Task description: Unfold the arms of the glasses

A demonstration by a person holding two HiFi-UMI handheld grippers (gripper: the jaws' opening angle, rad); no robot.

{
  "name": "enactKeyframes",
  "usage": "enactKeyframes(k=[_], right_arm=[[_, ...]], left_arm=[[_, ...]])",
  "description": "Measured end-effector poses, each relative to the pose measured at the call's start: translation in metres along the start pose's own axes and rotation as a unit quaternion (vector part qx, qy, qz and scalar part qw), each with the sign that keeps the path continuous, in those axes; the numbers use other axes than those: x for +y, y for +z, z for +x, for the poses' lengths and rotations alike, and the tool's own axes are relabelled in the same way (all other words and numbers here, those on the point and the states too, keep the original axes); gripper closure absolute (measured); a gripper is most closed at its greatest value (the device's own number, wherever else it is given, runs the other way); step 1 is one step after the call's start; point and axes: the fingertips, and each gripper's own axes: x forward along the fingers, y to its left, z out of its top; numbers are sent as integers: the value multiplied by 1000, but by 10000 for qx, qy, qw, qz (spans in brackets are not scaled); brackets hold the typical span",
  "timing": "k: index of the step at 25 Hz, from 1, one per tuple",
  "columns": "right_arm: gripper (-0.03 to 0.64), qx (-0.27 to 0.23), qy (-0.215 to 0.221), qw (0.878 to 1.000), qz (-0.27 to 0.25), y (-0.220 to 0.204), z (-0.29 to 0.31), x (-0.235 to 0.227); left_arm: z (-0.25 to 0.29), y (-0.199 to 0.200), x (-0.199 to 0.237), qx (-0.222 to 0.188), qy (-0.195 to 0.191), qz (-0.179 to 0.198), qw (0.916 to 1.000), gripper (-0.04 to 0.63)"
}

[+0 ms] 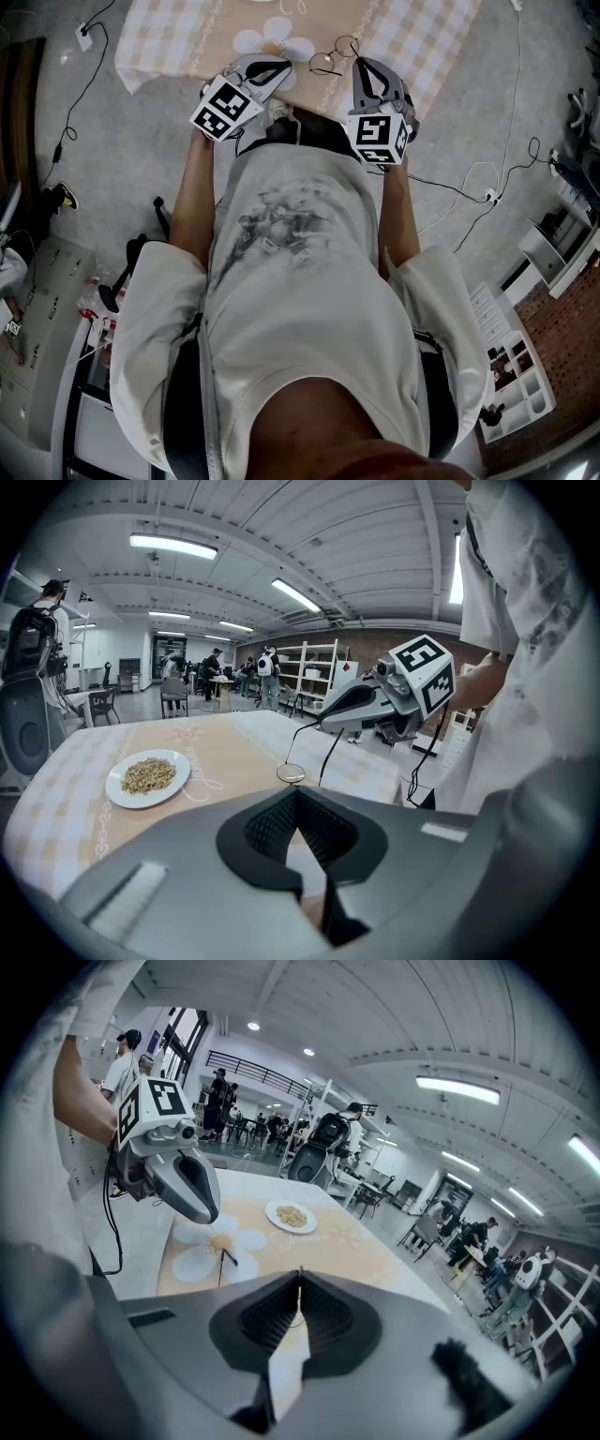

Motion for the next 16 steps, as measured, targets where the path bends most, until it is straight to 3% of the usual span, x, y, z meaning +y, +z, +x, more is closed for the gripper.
enactKeyframes(k=[16], right_arm=[[595,-17,-14,10000,-23,1,0,0]], left_arm=[[2,2,-2,-6,-31,39,10000,589]])
